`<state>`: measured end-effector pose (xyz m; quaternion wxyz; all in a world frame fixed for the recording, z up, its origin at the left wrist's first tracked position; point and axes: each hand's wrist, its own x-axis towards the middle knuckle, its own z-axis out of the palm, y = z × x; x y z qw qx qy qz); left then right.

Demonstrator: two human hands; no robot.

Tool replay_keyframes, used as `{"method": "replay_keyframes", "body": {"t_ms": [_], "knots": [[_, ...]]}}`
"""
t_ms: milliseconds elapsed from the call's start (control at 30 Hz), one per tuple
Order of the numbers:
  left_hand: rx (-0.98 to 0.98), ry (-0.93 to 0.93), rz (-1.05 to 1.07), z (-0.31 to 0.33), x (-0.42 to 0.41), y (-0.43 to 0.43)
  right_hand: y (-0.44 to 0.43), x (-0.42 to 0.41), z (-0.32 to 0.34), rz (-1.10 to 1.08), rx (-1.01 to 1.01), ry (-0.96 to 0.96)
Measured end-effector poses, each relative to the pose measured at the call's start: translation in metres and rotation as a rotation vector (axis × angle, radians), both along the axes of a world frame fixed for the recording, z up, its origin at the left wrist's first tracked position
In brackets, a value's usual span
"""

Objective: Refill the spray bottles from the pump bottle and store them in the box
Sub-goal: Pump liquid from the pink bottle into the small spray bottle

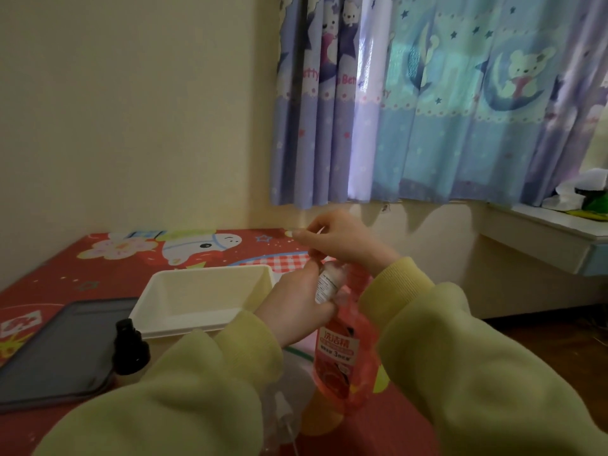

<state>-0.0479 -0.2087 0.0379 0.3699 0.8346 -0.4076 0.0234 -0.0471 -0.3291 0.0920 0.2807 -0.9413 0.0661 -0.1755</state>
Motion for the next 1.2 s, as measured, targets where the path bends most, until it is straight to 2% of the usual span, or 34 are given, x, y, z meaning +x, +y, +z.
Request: {"method": "replay_keyframes", "body": {"t_ms": [133, 233, 433, 633, 700, 833, 1000, 1200], "knots": [[0.044, -0.089, 0.009, 0.014, 0.002, 0.002, 0.000, -0.003, 0.016, 0.060, 0.071, 0.015], [-0.012, -0.105, 0.030, 0.007, 0.001, 0.001, -0.001, -0.004, 0.011, 0.072, 0.081, -0.022], [-0.026, -0.086, 0.069, -0.007, -0.001, -0.006, -0.004, 0.001, -0.005, 0.024, 0.089, -0.092], [0.002, -0.058, 0.016, 0.011, -0.001, 0.002, 0.002, -0.002, 0.013, 0.047, 0.094, 0.009], [0.009, -0.090, 0.026, 0.015, 0.000, 0.002, 0.001, -0.003, 0.017, 0.057, 0.106, -0.005], [-0.020, -0.032, 0.024, 0.000, -0.001, -0.003, -0.004, 0.000, 0.002, 0.020, 0.032, -0.041], [-0.017, -0.024, 0.055, -0.007, 0.001, -0.005, -0.003, 0.000, -0.004, 0.011, 0.042, -0.105], [-0.019, -0.051, 0.023, 0.010, 0.004, -0.002, -0.002, -0.003, 0.017, 0.077, 0.161, -0.006]]}}
